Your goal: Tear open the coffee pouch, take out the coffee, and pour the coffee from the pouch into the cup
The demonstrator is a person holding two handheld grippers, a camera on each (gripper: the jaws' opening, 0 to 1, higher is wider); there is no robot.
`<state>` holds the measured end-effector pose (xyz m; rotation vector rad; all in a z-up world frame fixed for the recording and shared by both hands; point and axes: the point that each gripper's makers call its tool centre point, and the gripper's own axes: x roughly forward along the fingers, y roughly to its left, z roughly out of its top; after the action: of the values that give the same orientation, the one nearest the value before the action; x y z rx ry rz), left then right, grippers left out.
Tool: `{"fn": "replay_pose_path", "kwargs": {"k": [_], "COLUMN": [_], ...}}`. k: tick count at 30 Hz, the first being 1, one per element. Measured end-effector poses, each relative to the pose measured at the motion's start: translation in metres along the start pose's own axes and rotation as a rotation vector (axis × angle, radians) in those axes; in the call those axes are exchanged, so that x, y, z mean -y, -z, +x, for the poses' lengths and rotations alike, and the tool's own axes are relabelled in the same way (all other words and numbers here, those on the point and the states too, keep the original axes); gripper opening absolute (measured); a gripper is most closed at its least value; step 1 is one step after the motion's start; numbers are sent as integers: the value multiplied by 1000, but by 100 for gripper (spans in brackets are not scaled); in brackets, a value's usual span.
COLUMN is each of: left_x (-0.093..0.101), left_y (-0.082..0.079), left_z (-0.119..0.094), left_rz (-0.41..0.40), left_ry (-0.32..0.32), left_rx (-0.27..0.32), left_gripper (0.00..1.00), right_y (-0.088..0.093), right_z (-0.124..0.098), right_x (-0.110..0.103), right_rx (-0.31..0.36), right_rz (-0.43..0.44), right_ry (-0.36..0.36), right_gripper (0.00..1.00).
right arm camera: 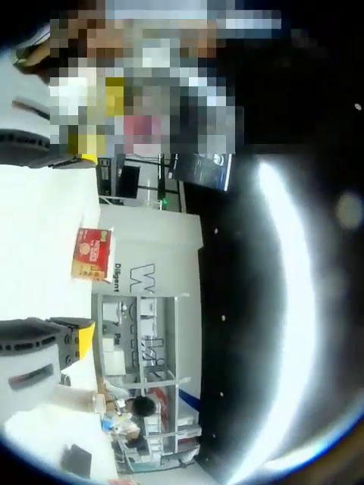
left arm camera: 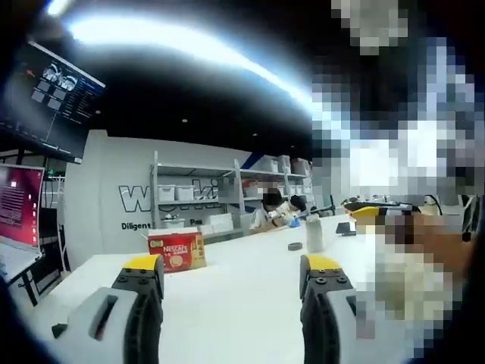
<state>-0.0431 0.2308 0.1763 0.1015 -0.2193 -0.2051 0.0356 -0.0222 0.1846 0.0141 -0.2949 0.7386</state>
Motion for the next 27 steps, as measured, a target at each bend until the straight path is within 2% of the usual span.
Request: {"fn": "replay_pose_path", "kwargs": {"k": [9,18,27], "left_x": [-5,-5,-10], "left_y": [1,7,9], "left_z": [0,2,0], "left_rz": [8,-2,-15], "left_ry": [-14,-10,-18], "left_rx": [-9,-18,-23], "left_gripper": [75,74,73], "right_y": [-2,5,-1], "right_z": [1,2,0], "right_x": [-6,-10,-9], "right_rx": [1,-17,3], "right_rz": [-10,-10,-10], "right_ry": [-17,-39,-34], "right_gripper": [79,74,71]}}
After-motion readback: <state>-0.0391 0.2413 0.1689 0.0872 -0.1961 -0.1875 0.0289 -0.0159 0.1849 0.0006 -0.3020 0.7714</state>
